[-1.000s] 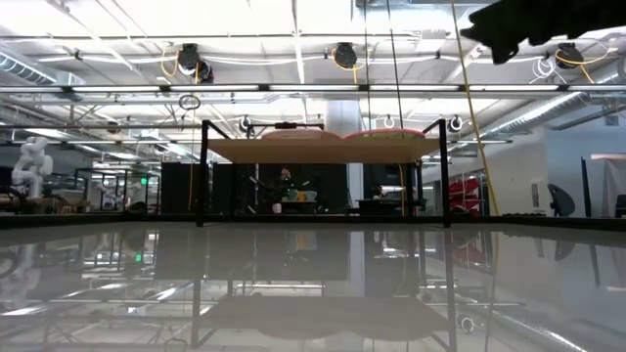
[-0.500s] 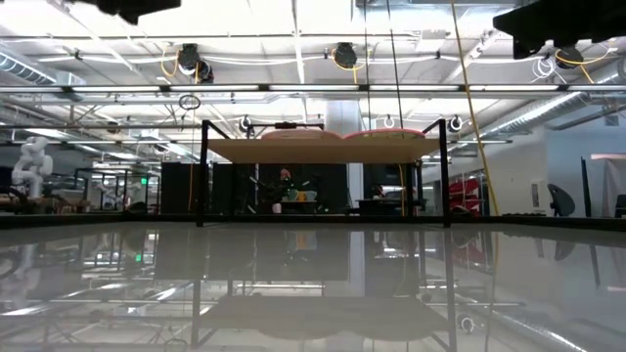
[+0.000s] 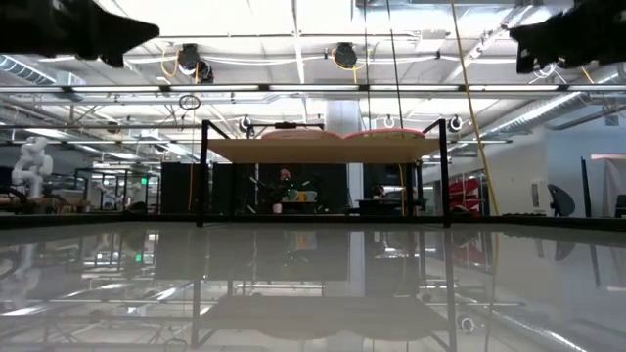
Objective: Place and stack plates onto a shelf
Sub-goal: Return to Home Position
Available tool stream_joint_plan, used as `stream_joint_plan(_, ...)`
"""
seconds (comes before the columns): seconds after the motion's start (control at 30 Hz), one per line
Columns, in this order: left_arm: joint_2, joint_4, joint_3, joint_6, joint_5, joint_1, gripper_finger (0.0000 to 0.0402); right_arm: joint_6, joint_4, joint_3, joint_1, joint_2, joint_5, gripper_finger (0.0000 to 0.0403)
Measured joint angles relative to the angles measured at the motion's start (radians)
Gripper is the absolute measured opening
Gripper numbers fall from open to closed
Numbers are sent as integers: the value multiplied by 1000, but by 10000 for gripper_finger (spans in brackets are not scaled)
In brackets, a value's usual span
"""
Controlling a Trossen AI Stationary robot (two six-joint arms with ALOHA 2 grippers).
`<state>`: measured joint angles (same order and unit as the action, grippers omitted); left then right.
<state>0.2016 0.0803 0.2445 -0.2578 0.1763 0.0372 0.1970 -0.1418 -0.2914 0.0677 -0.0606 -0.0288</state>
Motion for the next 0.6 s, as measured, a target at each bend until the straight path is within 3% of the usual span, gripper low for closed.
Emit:
stream_joint_plan(0.4,-46,138,-228,104,-71,0,4,-93,151,240,0,49,9,1)
stream_joint_plan(0.6,-45,106,-235,140,-82,0,4,-94,183,271,-2,46,78,0)
